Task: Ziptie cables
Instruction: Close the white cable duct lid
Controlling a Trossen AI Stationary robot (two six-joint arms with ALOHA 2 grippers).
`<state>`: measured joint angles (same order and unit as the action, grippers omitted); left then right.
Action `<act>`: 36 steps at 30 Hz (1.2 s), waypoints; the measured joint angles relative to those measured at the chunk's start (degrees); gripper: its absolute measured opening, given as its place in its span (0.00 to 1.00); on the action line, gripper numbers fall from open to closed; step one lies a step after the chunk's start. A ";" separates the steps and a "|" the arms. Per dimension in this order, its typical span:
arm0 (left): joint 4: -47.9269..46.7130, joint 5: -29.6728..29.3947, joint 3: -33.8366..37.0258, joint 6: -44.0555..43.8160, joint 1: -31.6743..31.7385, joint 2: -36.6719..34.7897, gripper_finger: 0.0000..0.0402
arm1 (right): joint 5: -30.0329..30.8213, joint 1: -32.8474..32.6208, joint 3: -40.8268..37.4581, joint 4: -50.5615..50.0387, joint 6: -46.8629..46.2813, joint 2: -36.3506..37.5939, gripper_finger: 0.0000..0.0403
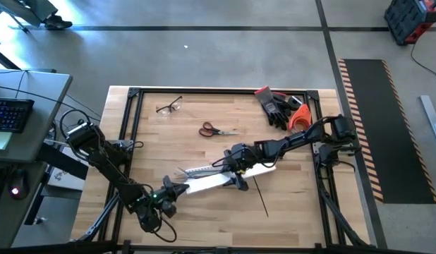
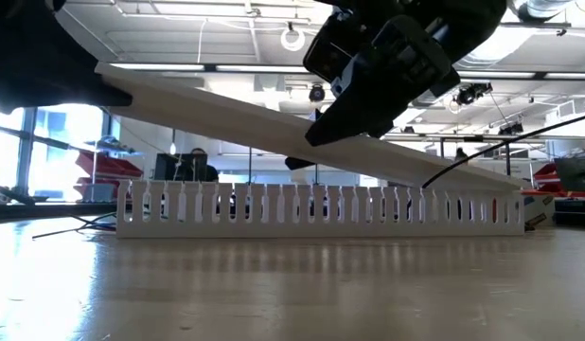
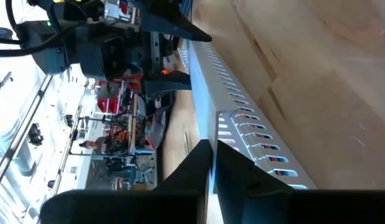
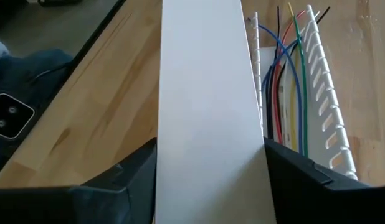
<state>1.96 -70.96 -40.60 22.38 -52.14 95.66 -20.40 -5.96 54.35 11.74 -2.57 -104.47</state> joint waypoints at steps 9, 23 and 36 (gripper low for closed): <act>-0.35 0.21 0.00 -7.31 0.00 -0.90 0.07 | 4.51 0.26 0.46 -2.58 0.01 1.89 0.53; -2.82 -1.40 -0.02 -22.26 -7.43 -16.75 0.27 | 16.98 1.12 17.09 -33.29 5.01 2.26 0.53; -27.74 5.69 0.94 -57.08 -3.95 -24.81 0.02 | 15.95 1.37 18.05 -31.75 0.96 -1.23 0.53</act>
<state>-25.78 -65.27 -39.66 -34.70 -56.09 70.85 -4.45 -4.59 72.40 -20.01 -1.61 -105.70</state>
